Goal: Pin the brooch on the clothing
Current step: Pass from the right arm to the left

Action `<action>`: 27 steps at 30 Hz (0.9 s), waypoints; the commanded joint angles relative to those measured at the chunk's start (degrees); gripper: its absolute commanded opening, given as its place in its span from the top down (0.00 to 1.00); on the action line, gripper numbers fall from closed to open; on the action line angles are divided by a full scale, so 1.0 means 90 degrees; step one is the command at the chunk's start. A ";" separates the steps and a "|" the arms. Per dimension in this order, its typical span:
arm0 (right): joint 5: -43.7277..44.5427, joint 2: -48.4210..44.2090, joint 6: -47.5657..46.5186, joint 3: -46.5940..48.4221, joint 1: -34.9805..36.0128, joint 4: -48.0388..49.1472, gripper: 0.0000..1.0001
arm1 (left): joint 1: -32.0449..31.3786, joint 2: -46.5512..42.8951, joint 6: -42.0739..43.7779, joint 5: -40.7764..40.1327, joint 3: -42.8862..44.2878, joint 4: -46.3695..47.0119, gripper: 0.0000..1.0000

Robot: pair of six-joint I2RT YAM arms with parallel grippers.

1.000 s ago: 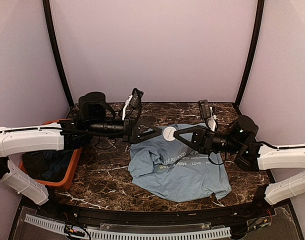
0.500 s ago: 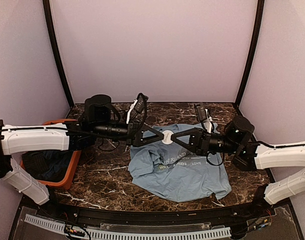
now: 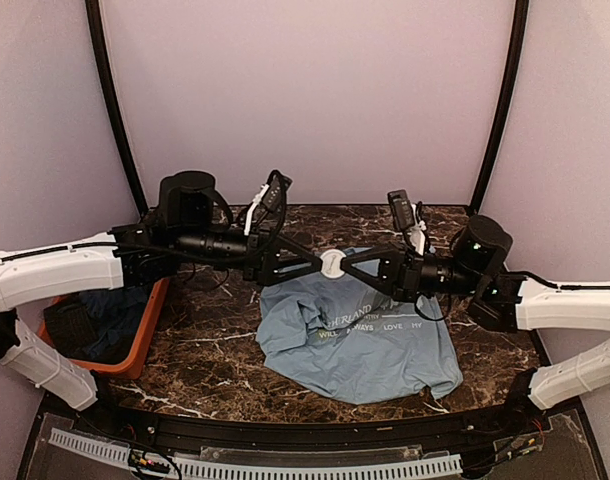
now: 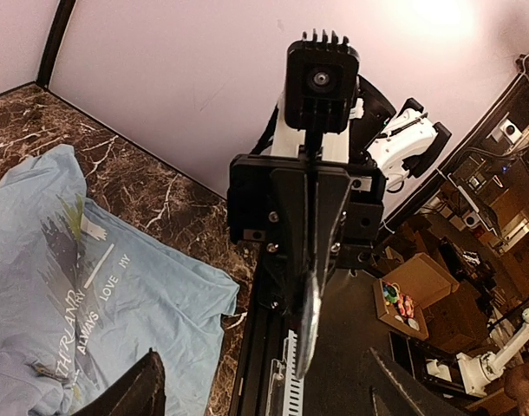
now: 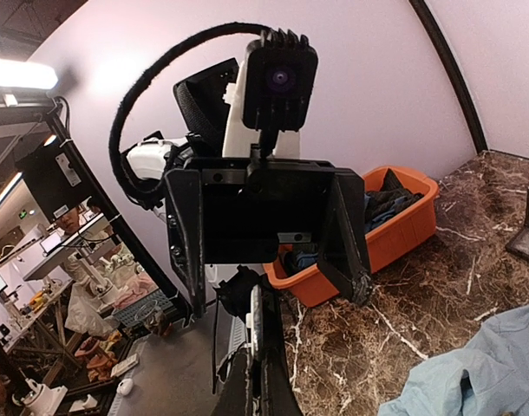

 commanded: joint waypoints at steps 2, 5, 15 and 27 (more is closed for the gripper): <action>-0.0121 -0.0250 -0.0447 0.0390 -0.0029 -0.0376 1.00 | 0.0189 -0.0292 0.0226 0.0040 0.0132 -0.0404 0.23; -0.0066 -0.0280 -0.0467 0.0423 -0.0030 -0.0436 1.00 | 0.0255 -0.0331 0.0252 0.0051 0.0064 -0.0417 0.23; -0.0233 -0.0343 -0.0562 0.0381 -0.0028 -0.0451 1.00 | 0.0378 -0.0425 0.0544 0.0603 -0.0233 0.0219 0.20; -0.0289 -0.0390 -0.0870 0.0645 -0.0039 -0.0760 1.00 | 0.0395 -0.0332 0.0726 0.0796 -0.0125 0.0354 0.20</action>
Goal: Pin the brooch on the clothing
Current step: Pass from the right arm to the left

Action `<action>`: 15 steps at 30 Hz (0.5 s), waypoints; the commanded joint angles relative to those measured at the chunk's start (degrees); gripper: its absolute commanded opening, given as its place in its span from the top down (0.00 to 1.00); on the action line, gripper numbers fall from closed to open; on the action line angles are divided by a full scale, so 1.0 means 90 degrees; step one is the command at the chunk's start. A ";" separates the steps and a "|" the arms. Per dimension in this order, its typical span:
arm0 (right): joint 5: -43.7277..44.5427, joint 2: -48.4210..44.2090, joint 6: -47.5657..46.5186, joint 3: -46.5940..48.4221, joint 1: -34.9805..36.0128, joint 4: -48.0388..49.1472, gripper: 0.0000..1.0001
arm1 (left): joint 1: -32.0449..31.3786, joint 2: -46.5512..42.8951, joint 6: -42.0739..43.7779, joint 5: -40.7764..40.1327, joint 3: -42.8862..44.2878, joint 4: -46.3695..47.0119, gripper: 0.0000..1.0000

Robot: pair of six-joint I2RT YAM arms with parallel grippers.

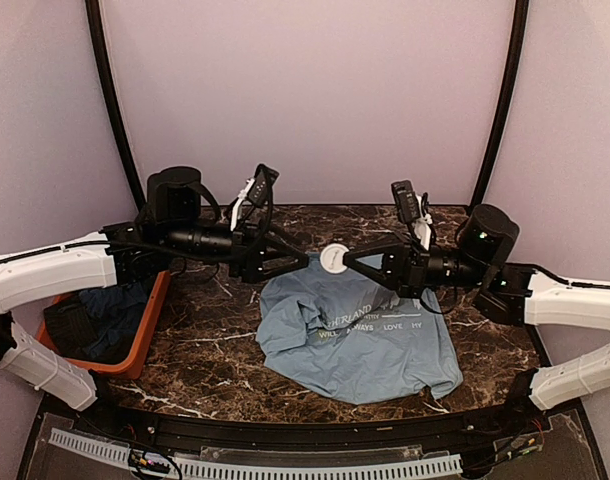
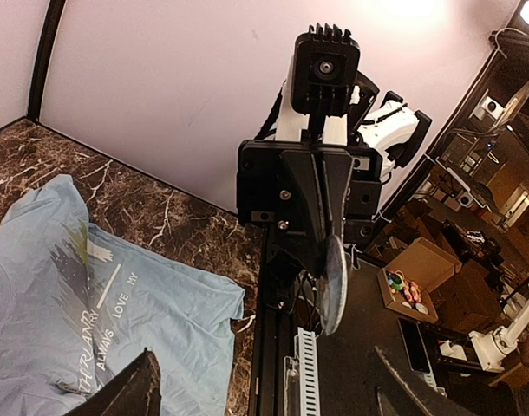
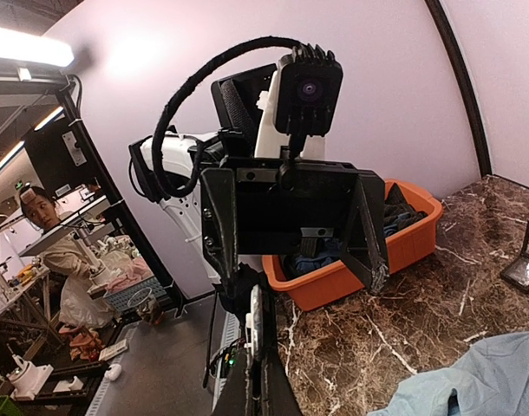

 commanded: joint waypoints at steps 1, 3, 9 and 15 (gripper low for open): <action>-0.0100 -0.0097 -0.0187 0.0223 -0.0040 0.0002 1.00 | 0.0041 -0.0066 0.0042 0.0280 0.0027 0.0294 0.19; -0.0192 -0.0096 -0.0225 0.0302 -0.0040 -0.0039 1.00 | 0.0041 -0.0098 0.0076 0.0412 0.0088 0.0322 0.19; -0.0144 -0.0096 -0.0212 0.0295 -0.0040 0.0023 1.00 | 0.0041 -0.0122 0.0132 0.0417 0.0189 0.0369 0.19; -0.0137 -0.0215 -0.0105 0.0258 -0.0055 0.0253 1.00 | 0.0042 -0.0216 0.0397 0.0273 0.0241 0.0166 0.19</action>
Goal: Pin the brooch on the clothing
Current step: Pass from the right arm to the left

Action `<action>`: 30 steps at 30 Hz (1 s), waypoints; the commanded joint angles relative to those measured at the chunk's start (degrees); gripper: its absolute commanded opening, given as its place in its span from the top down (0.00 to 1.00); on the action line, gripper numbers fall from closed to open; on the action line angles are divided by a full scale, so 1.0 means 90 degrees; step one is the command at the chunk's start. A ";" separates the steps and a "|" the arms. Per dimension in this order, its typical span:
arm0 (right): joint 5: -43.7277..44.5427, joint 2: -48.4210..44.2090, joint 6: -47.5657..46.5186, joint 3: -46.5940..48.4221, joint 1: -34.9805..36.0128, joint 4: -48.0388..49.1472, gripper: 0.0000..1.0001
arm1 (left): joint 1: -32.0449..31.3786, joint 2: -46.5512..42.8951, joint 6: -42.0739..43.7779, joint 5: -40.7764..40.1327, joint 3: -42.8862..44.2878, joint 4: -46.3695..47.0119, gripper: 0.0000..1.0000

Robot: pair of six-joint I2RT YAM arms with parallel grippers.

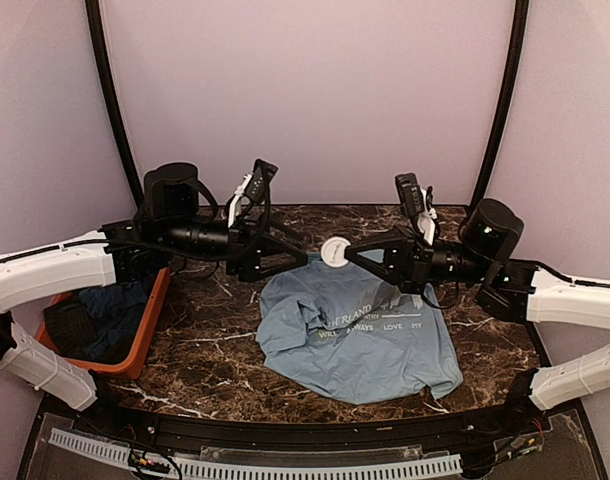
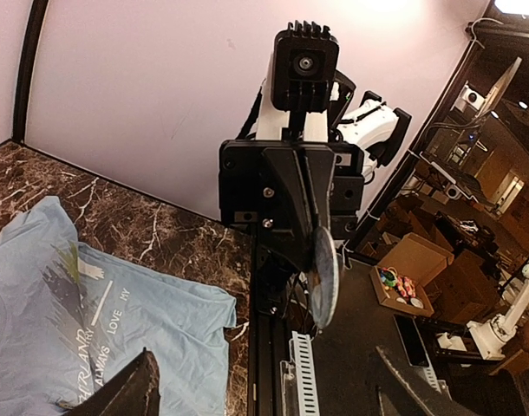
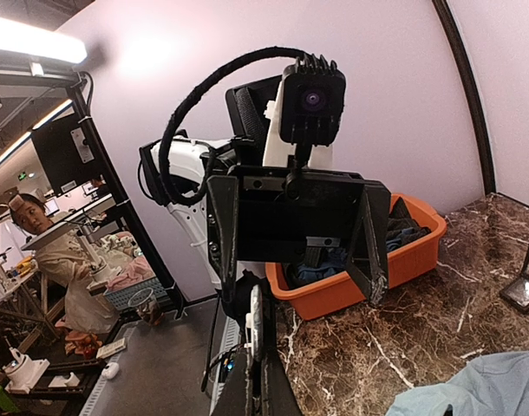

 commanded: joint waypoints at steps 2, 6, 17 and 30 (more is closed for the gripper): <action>0.0021 -0.0200 0.0180 0.0061 -0.0064 0.0367 1.00 | 0.0041 -0.0244 0.0258 -0.0029 0.0155 -0.0026 0.19; -0.0006 -0.0262 0.0333 -0.0128 -0.0096 0.0723 1.00 | 0.0041 -0.0358 0.0565 -0.0190 0.0068 -0.0187 0.18; -0.0102 0.0022 0.0996 -0.0311 -0.0135 0.1465 1.00 | 0.0041 -0.0363 0.0839 -0.0300 -0.0050 -0.0511 0.18; -0.0261 0.0249 0.1134 -0.0260 -0.0135 0.1482 1.00 | 0.0043 -0.0094 0.0915 0.0072 0.0085 -0.0708 0.19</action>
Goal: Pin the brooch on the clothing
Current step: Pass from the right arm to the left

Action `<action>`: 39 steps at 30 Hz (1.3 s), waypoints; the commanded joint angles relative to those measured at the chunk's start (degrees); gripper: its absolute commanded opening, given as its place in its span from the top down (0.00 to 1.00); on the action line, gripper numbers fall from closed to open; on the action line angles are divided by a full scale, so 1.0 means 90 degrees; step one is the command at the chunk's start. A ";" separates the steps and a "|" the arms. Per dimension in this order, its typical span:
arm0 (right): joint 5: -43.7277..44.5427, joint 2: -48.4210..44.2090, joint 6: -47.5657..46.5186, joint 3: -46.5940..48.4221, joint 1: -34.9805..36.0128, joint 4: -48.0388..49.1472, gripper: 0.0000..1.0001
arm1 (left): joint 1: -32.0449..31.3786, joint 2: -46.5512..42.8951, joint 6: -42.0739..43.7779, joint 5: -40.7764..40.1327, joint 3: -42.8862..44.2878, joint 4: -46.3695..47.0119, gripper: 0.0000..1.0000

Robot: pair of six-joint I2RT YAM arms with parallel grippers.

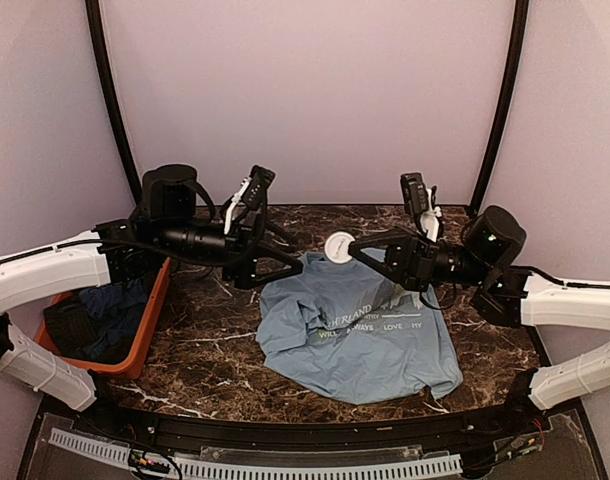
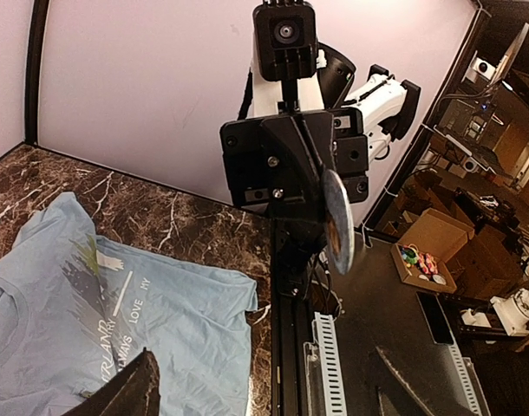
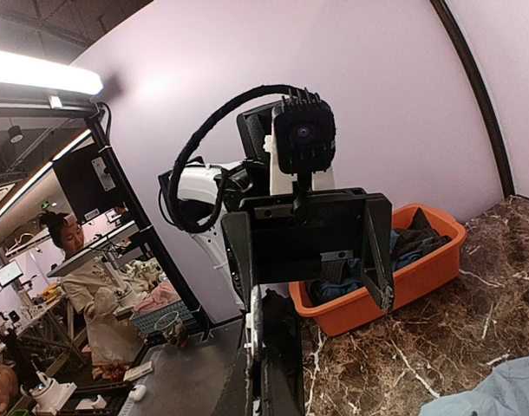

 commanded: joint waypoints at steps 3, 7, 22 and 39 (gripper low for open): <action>-0.0165 0.0173 0.0118 0.0043 -0.0031 0.0252 1.00 | 0.0041 0.0112 -0.0122 0.0361 -0.0301 0.0341 0.19; -0.0042 0.0222 0.0236 -0.0153 -0.0031 0.0468 1.00 | 0.0028 0.0232 -0.0646 0.0573 -0.0720 0.1201 0.20; 0.0110 0.0022 -0.0065 -0.0463 -0.0030 -0.0033 1.00 | -0.0093 0.0575 -0.1229 0.1091 -0.0588 0.2363 0.26; 0.0390 -0.0115 -0.0339 -0.0405 -0.0031 -0.0648 1.00 | -0.0134 0.1181 -0.1933 0.1408 -0.0227 0.3049 0.57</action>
